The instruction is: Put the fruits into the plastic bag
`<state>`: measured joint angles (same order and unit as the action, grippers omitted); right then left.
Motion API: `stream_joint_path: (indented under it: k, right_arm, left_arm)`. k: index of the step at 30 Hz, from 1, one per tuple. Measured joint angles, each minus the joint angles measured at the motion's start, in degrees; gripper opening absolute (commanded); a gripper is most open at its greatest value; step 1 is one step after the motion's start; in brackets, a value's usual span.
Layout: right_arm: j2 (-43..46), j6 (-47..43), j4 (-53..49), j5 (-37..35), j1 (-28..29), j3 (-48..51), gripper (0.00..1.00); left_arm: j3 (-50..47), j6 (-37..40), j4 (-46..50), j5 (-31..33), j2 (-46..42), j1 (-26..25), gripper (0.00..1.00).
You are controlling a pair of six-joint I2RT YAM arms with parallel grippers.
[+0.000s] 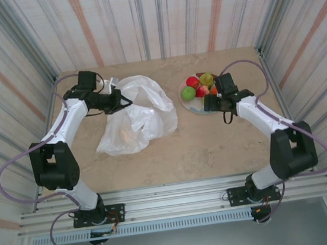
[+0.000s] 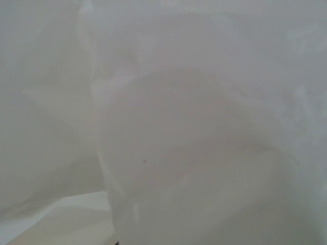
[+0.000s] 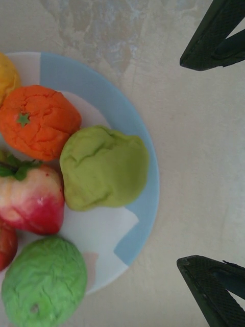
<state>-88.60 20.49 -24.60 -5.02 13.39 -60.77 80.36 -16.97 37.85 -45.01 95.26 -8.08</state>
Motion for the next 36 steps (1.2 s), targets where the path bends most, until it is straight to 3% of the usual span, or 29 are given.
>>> stream_joint_path:
  k: [10, 20, 30, 36]
  right_arm:
    - [-13.3, 0.0, 2.4, 7.4, -2.4, -6.2, 0.93]
    - [-18.3, -0.1, 4.1, 10.1, -3.8, -8.4, 0.9]
    - [-20.1, -0.6, 5.6, 12.3, -4.9, -8.7, 0.79]
    - [-20.1, -1.1, 6.2, 12.9, -5.3, -8.8, 0.66]
  left_arm:
    - [0.0, -0.9, -0.6, -0.4, 0.0, 0.0, 0.0]
    - [0.0, -0.9, -0.6, -0.6, 0.0, 0.0, 0.0]
    - [0.0, -1.0, -0.7, -0.6, 0.0, 0.0, 0.0]
    - [0.0, -1.1, -0.8, -1.0, 0.0, 0.0, 0.0]
